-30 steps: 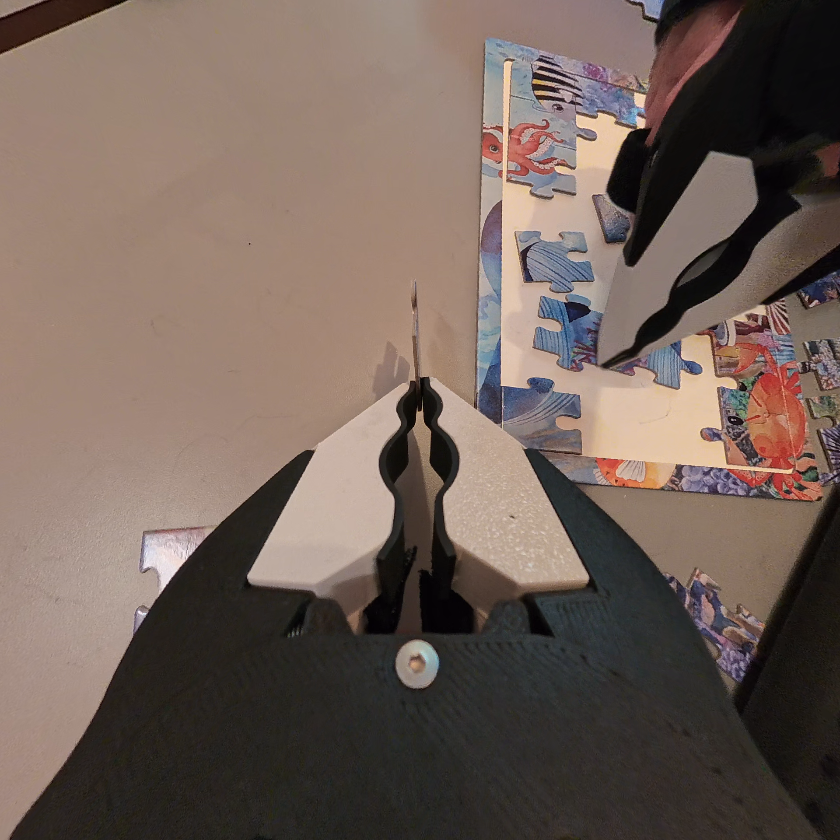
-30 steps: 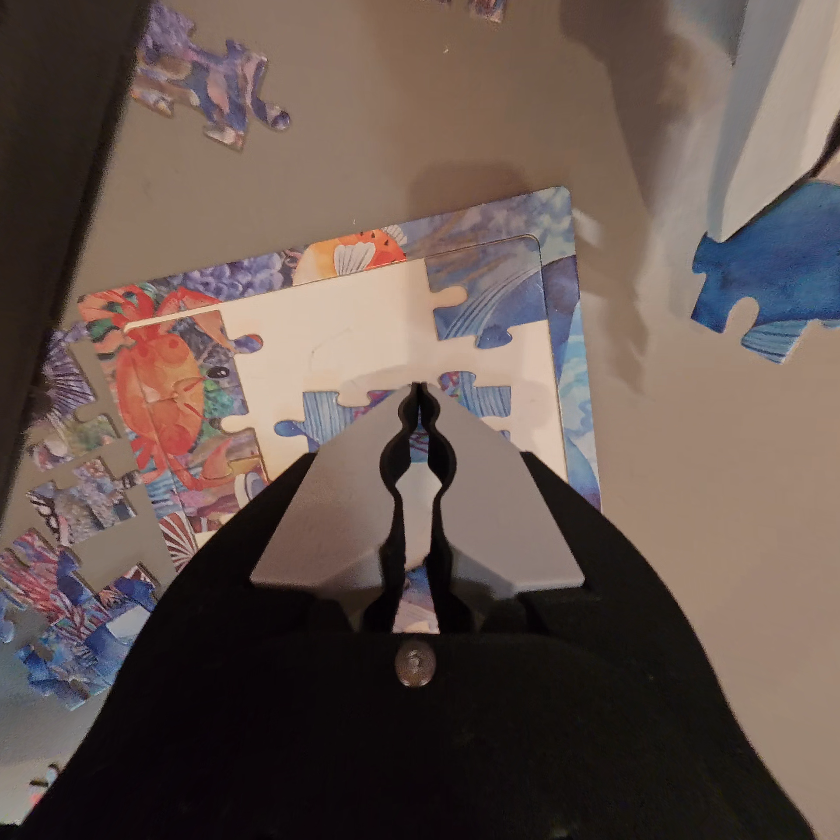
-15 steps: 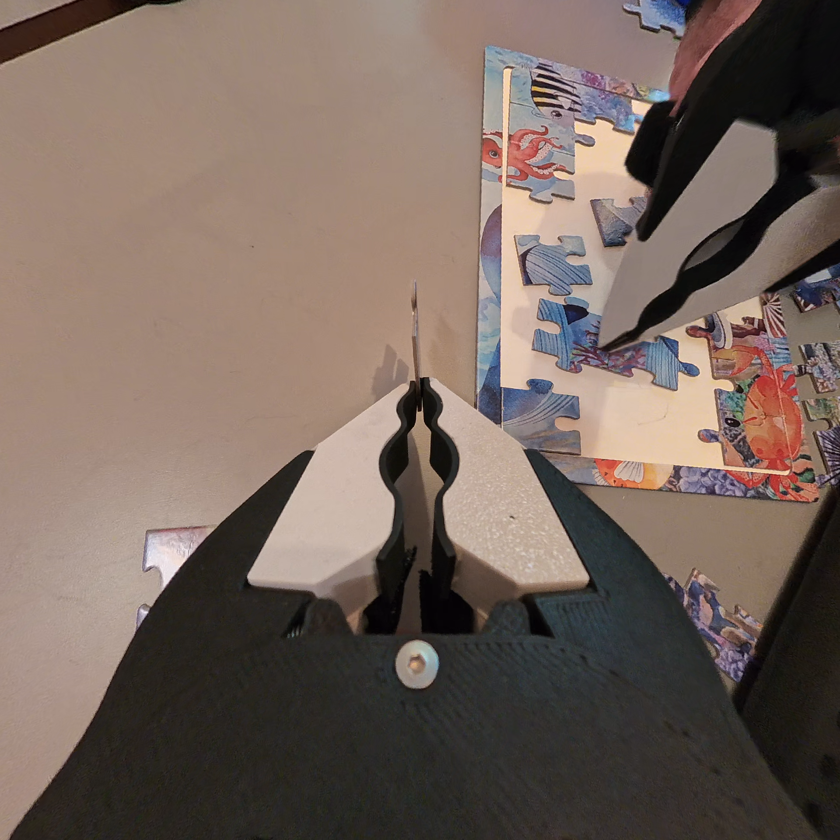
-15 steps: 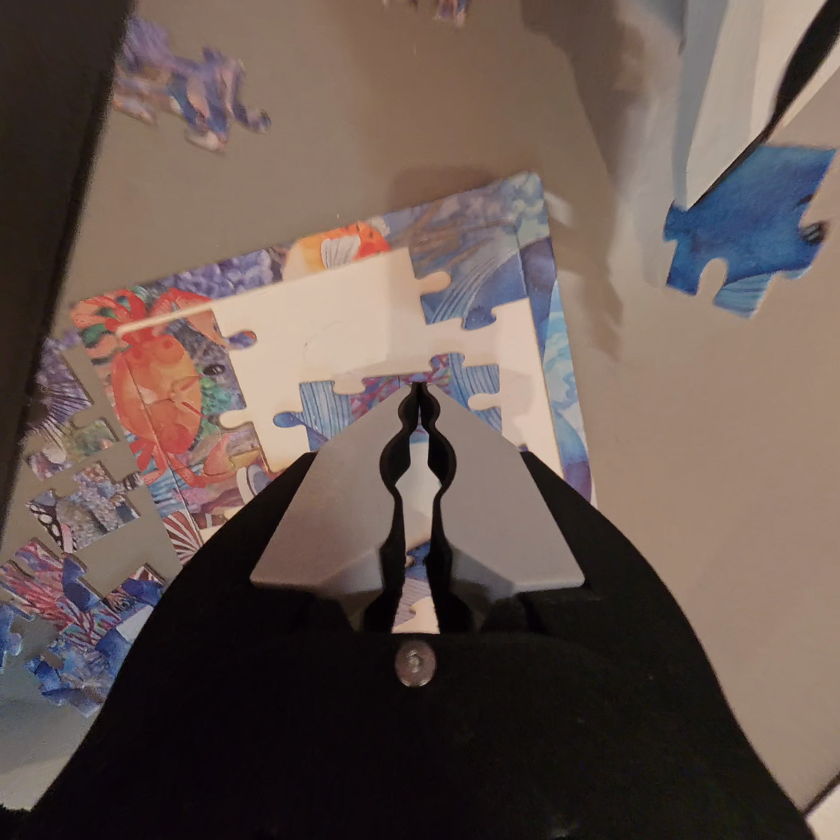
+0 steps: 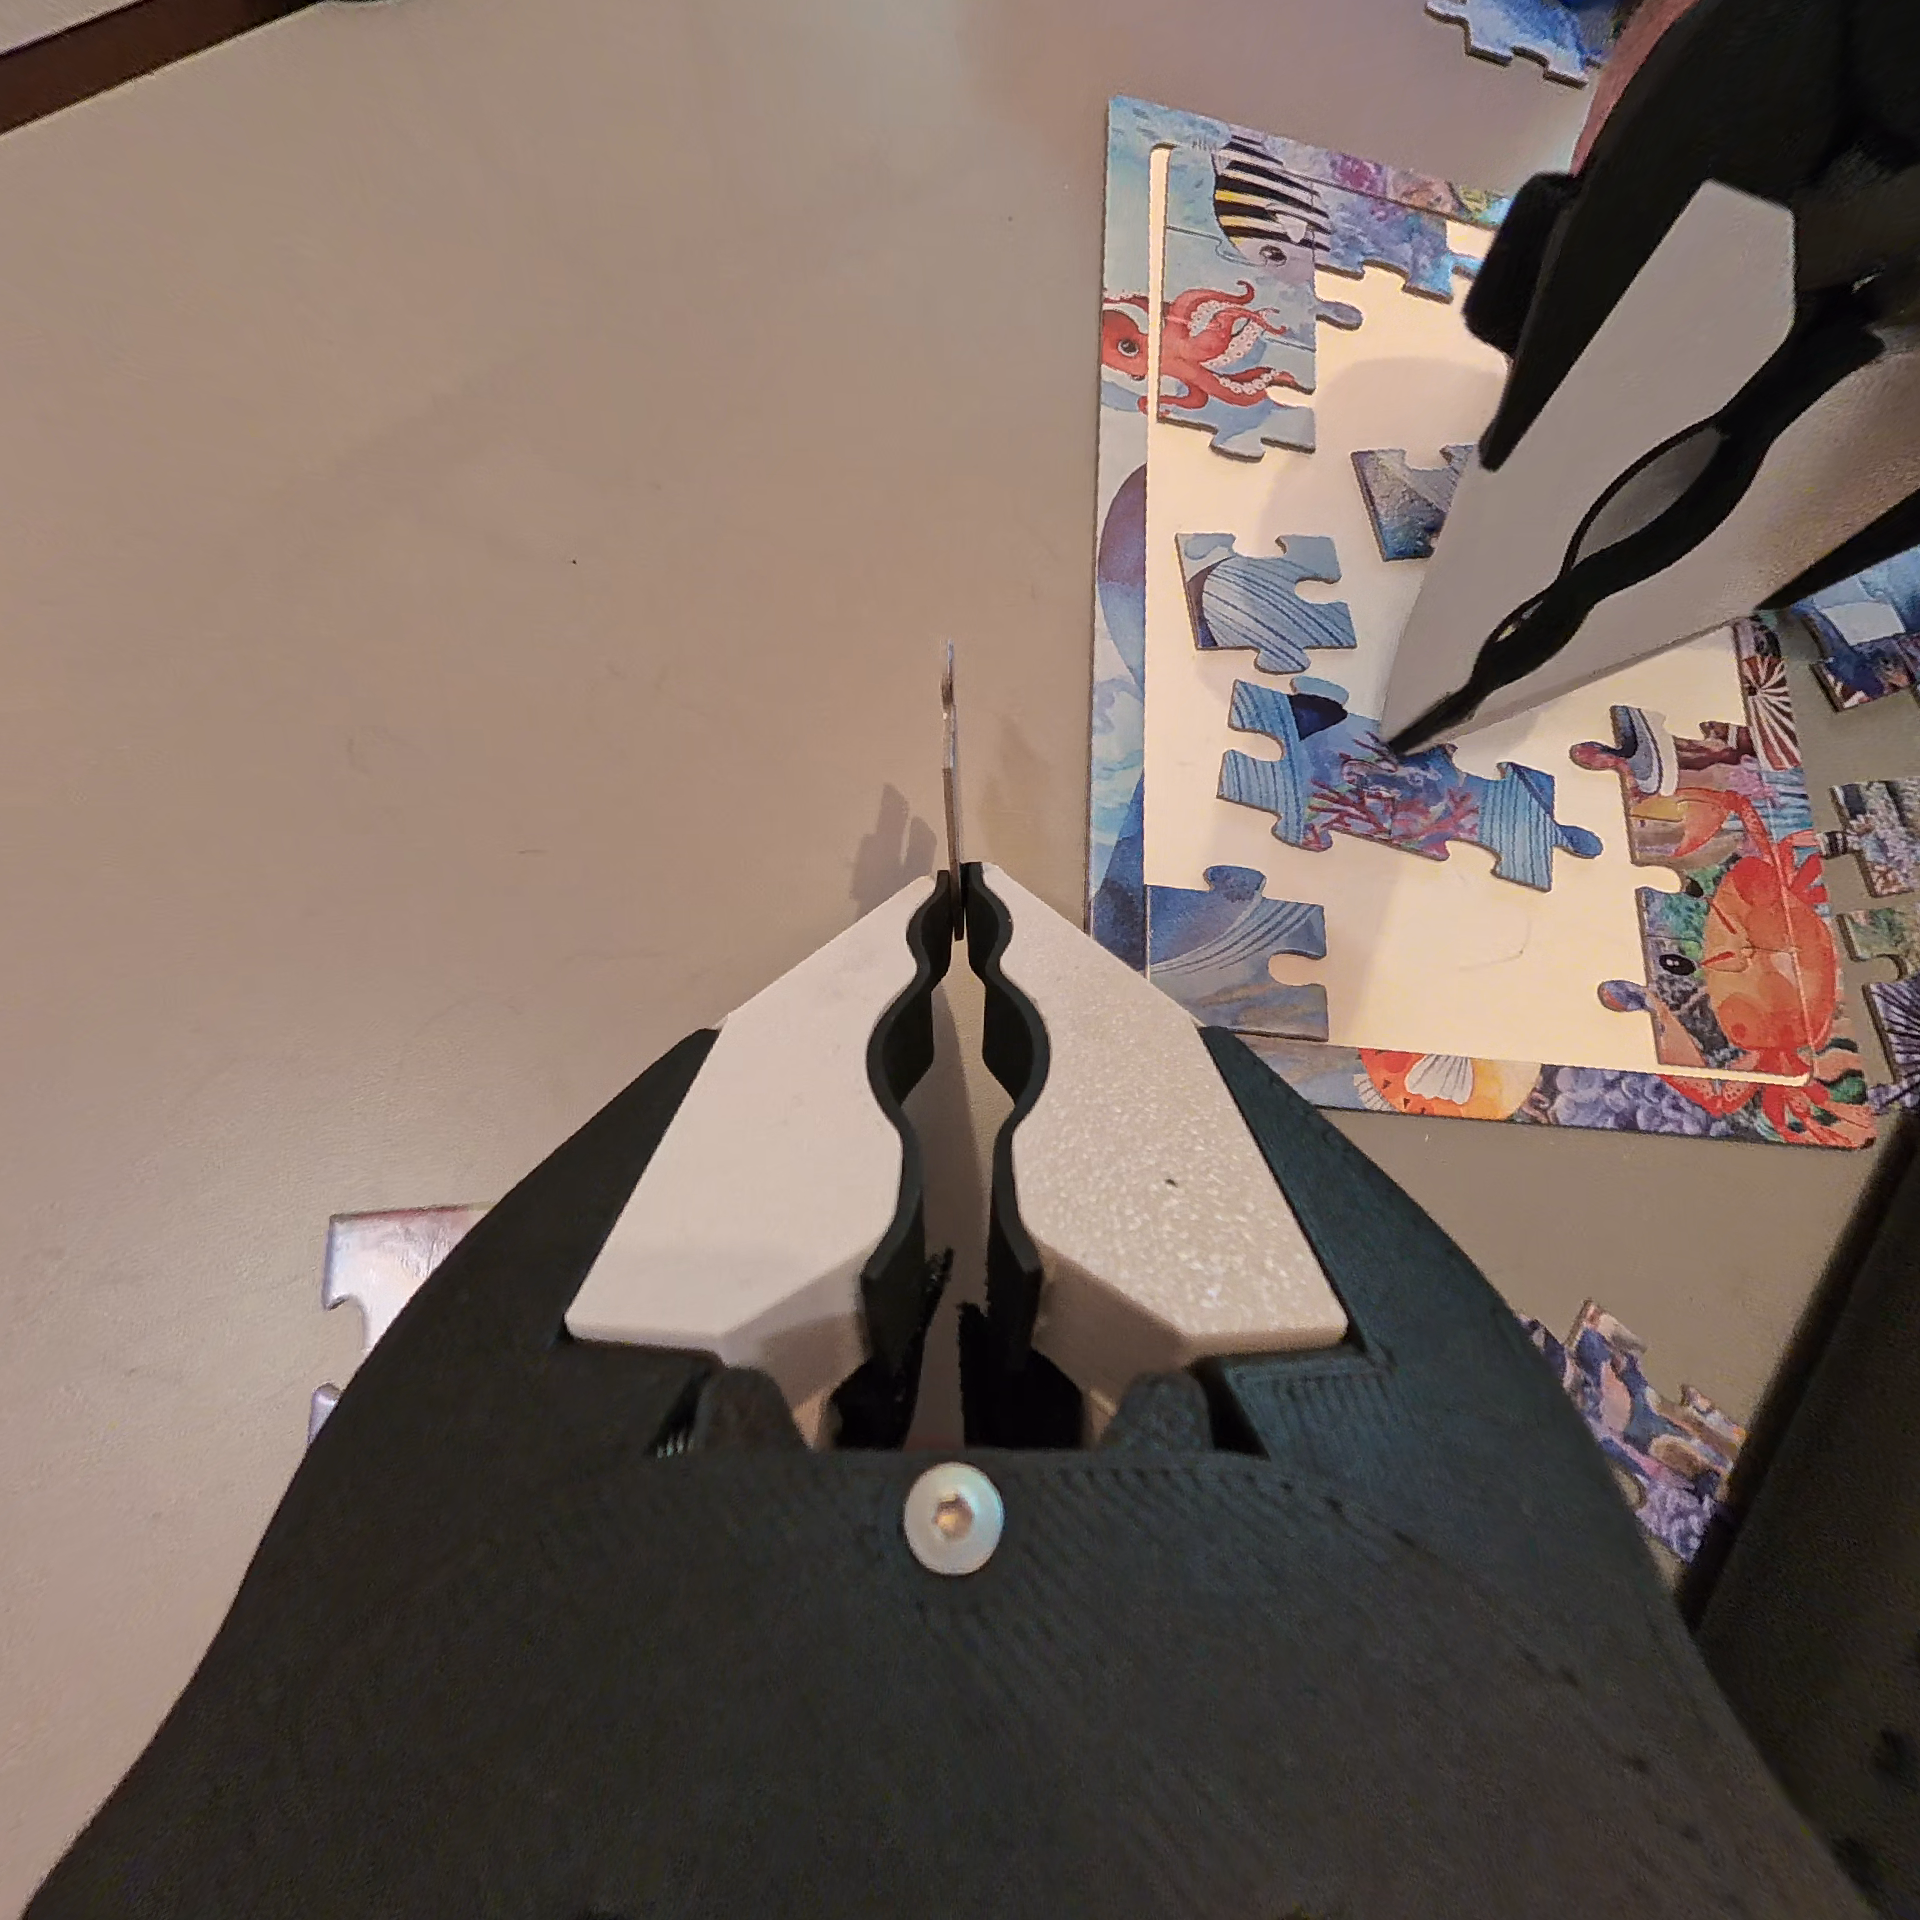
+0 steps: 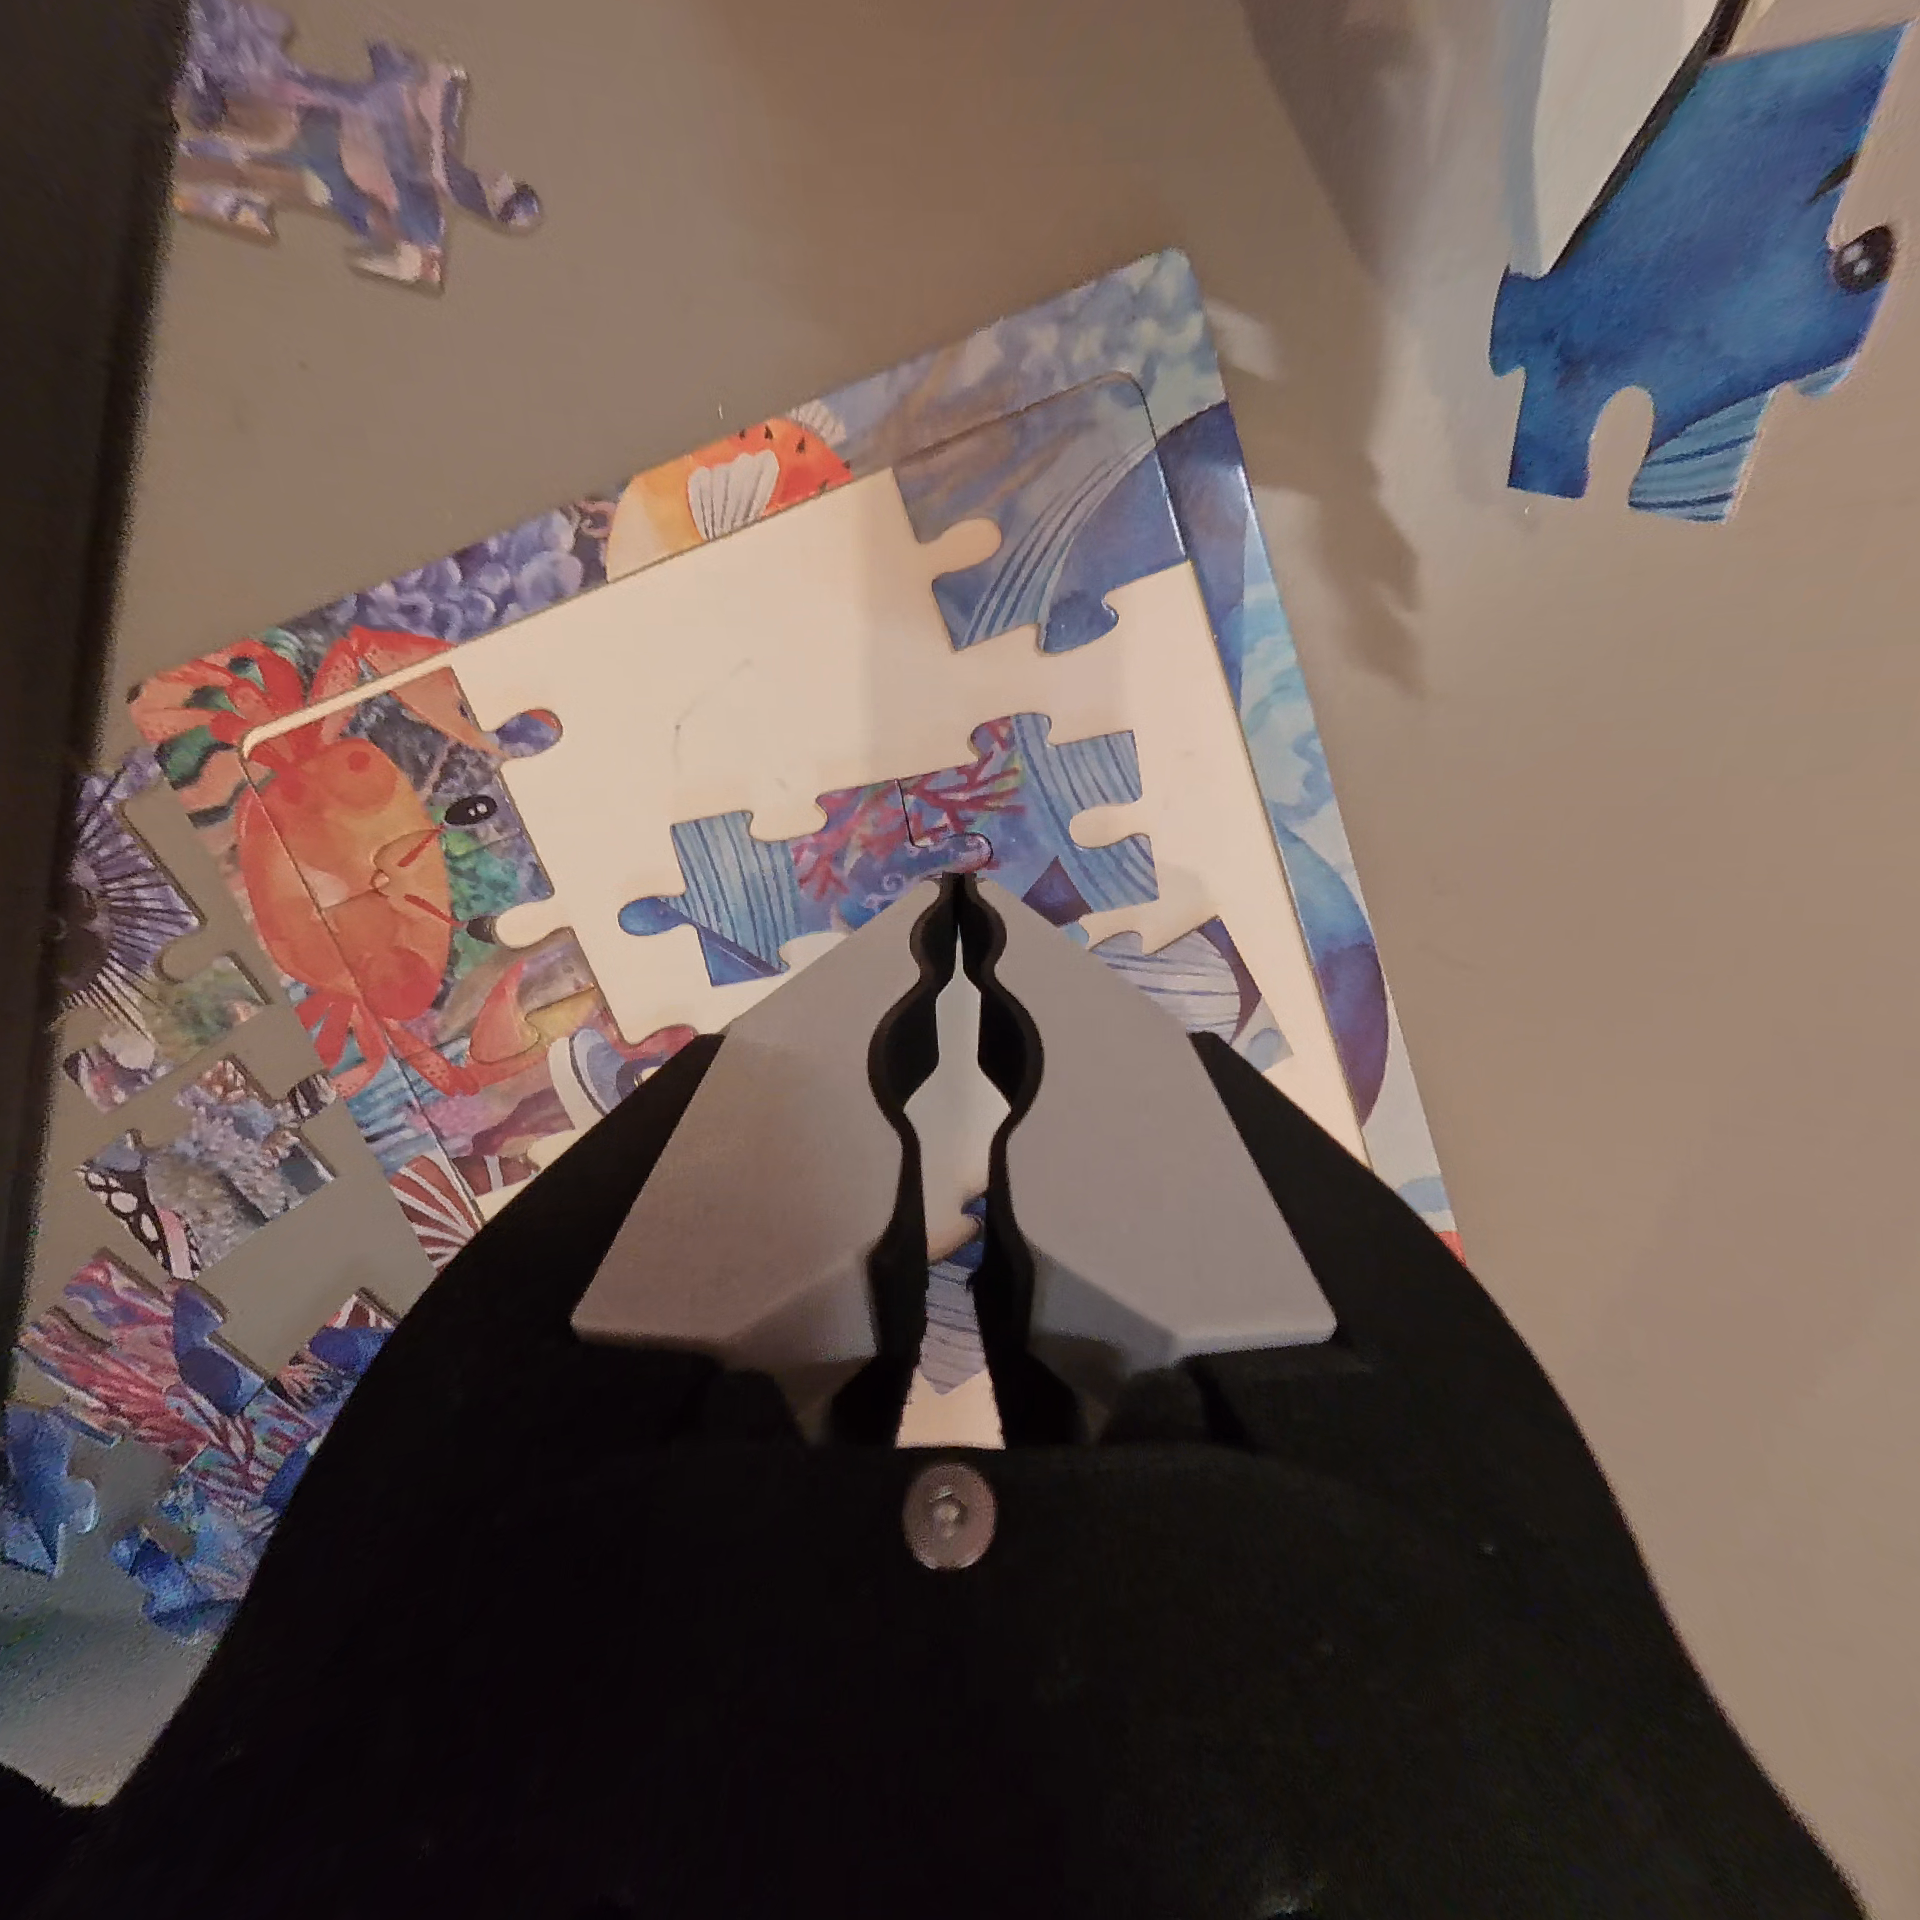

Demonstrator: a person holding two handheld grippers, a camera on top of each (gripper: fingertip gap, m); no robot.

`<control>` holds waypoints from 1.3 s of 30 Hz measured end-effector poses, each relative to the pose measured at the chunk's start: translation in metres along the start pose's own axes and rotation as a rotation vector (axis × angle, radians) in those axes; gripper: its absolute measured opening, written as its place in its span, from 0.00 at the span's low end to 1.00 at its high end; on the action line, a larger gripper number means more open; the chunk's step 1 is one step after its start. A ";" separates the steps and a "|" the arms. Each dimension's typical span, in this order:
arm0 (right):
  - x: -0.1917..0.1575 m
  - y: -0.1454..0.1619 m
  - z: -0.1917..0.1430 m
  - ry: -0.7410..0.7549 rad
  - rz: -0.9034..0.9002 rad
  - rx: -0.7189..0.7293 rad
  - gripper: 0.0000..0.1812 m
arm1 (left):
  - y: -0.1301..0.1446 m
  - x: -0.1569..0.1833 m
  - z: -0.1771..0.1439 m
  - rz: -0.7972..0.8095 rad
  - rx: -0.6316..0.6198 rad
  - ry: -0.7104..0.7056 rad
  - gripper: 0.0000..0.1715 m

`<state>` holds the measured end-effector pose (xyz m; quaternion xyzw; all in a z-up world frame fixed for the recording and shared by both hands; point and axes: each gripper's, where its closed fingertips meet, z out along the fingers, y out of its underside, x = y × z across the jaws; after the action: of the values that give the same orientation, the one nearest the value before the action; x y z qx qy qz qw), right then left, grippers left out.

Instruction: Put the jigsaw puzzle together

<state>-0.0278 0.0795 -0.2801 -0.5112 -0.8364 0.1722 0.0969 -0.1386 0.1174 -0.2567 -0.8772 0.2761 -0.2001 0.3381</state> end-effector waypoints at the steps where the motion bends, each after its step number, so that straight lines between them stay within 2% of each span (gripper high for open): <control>1: -0.001 0.002 0.003 -0.007 0.003 -0.007 0.00 | 0.000 0.000 0.000 -0.003 0.003 0.000 0.00; 3: -0.005 0.004 0.007 -0.039 0.021 -0.011 0.00 | 0.000 -0.001 0.000 -0.004 0.003 0.000 0.00; 6: 0.001 0.012 0.002 0.013 0.015 -0.065 0.00 | 0.001 0.000 0.001 -0.001 -0.003 0.001 0.00; 12: 0.013 -0.004 -0.025 0.124 0.069 0.052 0.00 | 0.001 0.000 0.001 0.000 0.000 0.004 0.00; 17: 0.015 -0.005 -0.028 0.175 0.130 0.066 0.18 | 0.000 0.001 0.001 0.005 -0.001 0.005 0.00; 18: 0.015 -0.003 -0.027 0.171 0.144 0.050 0.19 | -0.001 0.002 0.000 0.005 0.003 0.005 0.00; 39: 0.023 0.011 -0.023 0.206 0.203 -0.010 0.18 | 0.000 0.003 0.000 0.012 0.002 0.011 0.00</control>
<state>-0.0217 0.1091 -0.2637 -0.6087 -0.7668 0.1236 0.1620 -0.1362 0.1151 -0.2563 -0.8740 0.2830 -0.2033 0.3386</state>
